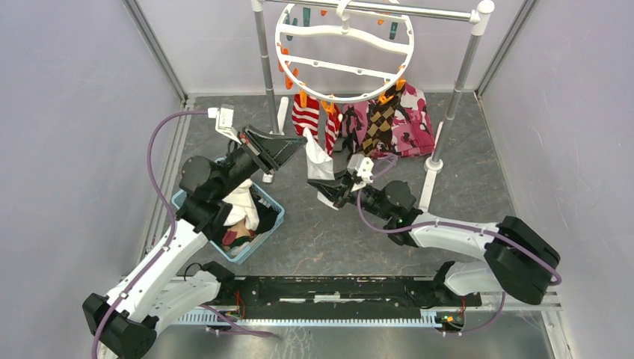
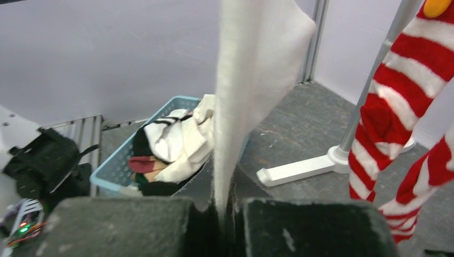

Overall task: Clip the socks to the hanger
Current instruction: Pick up the sock from the bin.

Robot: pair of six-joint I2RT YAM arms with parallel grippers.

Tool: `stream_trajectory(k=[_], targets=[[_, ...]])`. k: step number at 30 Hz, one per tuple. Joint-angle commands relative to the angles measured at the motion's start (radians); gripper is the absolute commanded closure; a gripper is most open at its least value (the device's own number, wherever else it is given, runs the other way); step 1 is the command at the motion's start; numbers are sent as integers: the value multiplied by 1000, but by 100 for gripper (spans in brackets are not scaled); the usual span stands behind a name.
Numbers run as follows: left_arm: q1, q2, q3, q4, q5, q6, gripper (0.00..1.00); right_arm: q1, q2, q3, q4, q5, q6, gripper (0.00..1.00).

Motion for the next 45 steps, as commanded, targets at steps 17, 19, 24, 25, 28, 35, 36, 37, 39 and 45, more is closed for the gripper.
stream_trajectory(k=[17,19,24,25,28,35,36,37,39,45], targets=[[-1,-170,-425,20,-46,358,15,8,-227,-552,302,155,974,100],[-1,-192,-501,141,-6,335,4,8,-214,-569,301,198,1096,100],[-12,-115,-668,555,133,276,0,6,-138,-573,359,212,1324,100],[-24,-88,-690,612,154,293,0,3,-110,-573,409,202,1364,100],[-118,-36,-723,659,134,426,1,-11,29,-573,594,140,1478,100],[-376,13,-785,666,17,976,1,-31,382,-481,932,-4,1697,100],[-388,11,-787,651,16,1036,1,-30,387,-476,932,-2,1701,100],[-400,7,-784,617,21,1093,2,-31,384,-475,932,8,1702,100],[-416,-6,-775,538,24,1173,3,-40,371,-472,930,27,1692,100],[-460,-40,-775,428,37,1308,4,-51,395,-437,930,26,1709,100]])
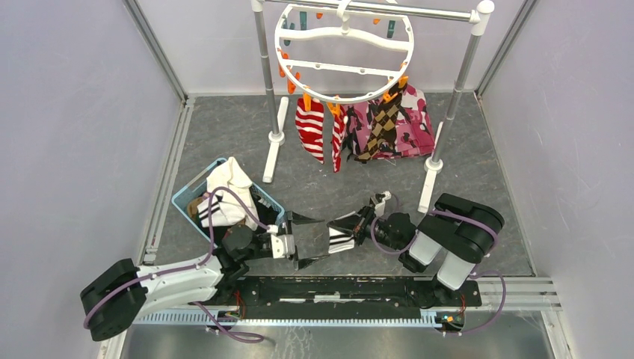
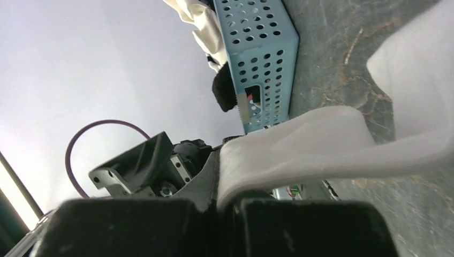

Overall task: Clip the socks to the hanger
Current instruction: Pick up the sock from the bin.

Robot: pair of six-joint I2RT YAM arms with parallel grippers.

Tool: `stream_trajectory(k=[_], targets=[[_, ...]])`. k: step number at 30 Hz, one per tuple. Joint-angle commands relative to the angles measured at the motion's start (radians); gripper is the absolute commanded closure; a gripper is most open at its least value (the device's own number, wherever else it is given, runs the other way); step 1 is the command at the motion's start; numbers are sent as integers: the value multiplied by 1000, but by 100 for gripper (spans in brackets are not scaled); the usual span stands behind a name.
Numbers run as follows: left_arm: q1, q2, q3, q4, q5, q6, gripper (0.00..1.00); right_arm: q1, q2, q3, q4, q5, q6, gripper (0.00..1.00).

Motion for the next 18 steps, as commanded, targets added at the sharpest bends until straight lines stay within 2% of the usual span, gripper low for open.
stream_trajectory(k=[1,11,16,18], targets=[[-35,-17,8,-72,-19,219,4,-8,20,41,470,-17,58,100],[-134,111,61,-106,-183,333,10,-15,28,73,471,-28,72,98],[-158,173,113,-115,-286,347,26,-15,28,80,470,-36,71,96],[-158,189,128,-111,-293,336,35,-14,30,79,470,-37,72,96]])
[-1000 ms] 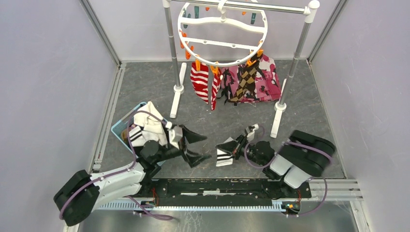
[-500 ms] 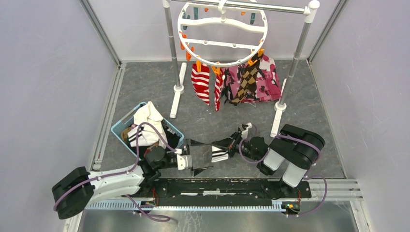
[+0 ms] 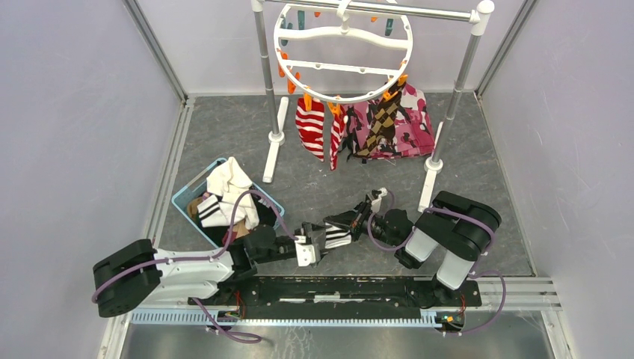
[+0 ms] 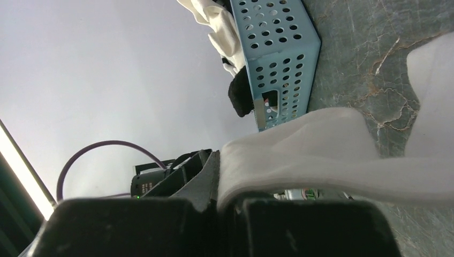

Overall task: Clip the socks to the hanger
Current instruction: Pick up the sock from the bin.

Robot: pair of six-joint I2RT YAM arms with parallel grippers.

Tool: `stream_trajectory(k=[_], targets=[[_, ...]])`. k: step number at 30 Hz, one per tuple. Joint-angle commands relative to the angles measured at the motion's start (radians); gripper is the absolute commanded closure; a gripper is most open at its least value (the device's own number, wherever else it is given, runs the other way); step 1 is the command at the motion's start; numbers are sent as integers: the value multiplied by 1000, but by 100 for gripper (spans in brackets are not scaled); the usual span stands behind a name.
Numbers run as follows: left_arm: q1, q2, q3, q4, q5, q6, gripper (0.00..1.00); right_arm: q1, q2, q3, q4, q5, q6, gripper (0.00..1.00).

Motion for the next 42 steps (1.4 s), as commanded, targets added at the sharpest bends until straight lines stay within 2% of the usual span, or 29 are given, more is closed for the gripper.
stream_trajectory(k=[1,3,6,7,11,16,18,21,25,28,31,33,35,38,42], targets=[[-10,27,65,27,-79,44,41,-4,7,16,462,-24,32,95],[-10,35,73,24,-64,33,55,-3,6,14,463,-23,33,94],[-10,41,91,-13,-40,18,96,-4,2,12,463,-24,29,91],[-11,39,91,-22,-34,8,98,-6,-1,9,462,-25,25,89],[-9,-20,78,-66,-37,-27,98,-24,-16,3,462,-37,-23,76],[-8,-152,81,-197,-54,-143,98,-98,-41,4,461,-113,-173,45],[-7,-204,82,-243,-42,-172,98,-121,-53,-7,462,-132,-204,37],[-8,-271,72,-305,-72,-222,98,-147,-88,-23,459,-154,-252,29],[-3,-327,50,-325,-162,-298,98,-168,-175,-39,377,-182,-364,26],[4,-359,58,-358,-232,-350,98,-179,-310,-58,195,-184,-521,25],[20,-391,57,-363,-256,-411,98,-179,-564,-42,-201,-128,-804,24],[39,-396,68,-378,-253,-450,98,-175,-754,-4,-512,-34,-1027,19],[65,-389,81,-384,-225,-485,98,-173,-920,32,-729,53,-1231,15],[124,-355,112,-379,-123,-549,98,-171,-1113,55,-889,98,-1471,15],[218,-285,176,-380,42,-597,98,-172,-1196,89,-1009,59,-1649,14]])
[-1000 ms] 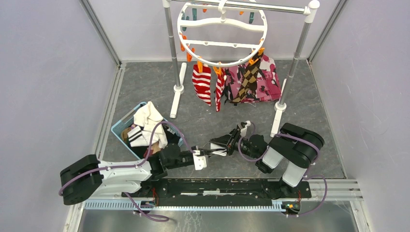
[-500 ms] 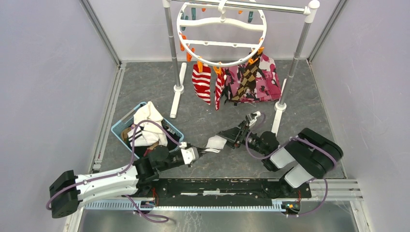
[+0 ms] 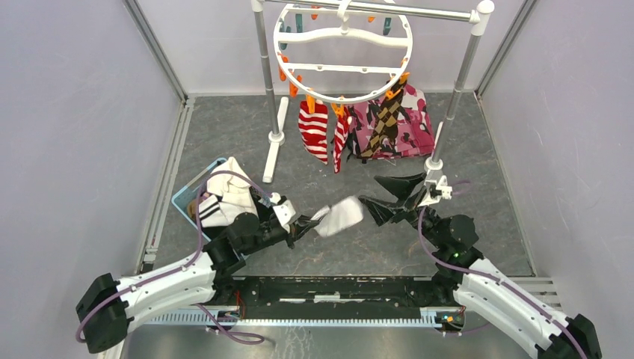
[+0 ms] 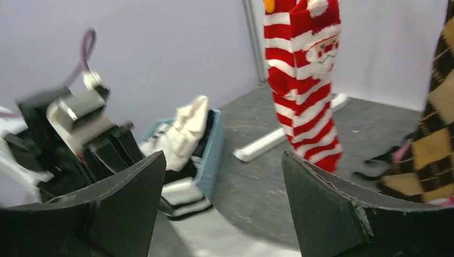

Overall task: Clip the socks to the hanger
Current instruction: Pick up the sock from the bin.

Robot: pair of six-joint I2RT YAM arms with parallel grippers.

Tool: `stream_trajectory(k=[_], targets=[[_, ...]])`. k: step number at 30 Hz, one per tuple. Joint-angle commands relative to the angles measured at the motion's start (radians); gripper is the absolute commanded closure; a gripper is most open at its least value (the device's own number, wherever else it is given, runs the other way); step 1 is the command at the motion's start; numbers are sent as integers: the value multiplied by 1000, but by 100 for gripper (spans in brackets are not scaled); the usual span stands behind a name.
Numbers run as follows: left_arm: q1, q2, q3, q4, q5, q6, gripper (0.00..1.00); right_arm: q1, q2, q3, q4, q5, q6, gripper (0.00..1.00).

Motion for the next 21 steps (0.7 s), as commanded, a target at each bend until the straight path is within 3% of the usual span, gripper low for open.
stream_trajectory(k=[1,6,11,15,21], targets=[[101,64,107,19,204,-124,98,1,-34,54,-265,-1,-350,14],[196,139,173,61,413,-176,98,18,-62,40,-248,-138,-550,14],[199,163,219,25,578,-38,98,87,-18,48,-239,-281,-763,11],[199,140,253,-101,609,128,98,187,58,146,-365,-218,-887,12],[199,100,242,-106,614,206,98,227,103,171,-358,-215,-912,18]])
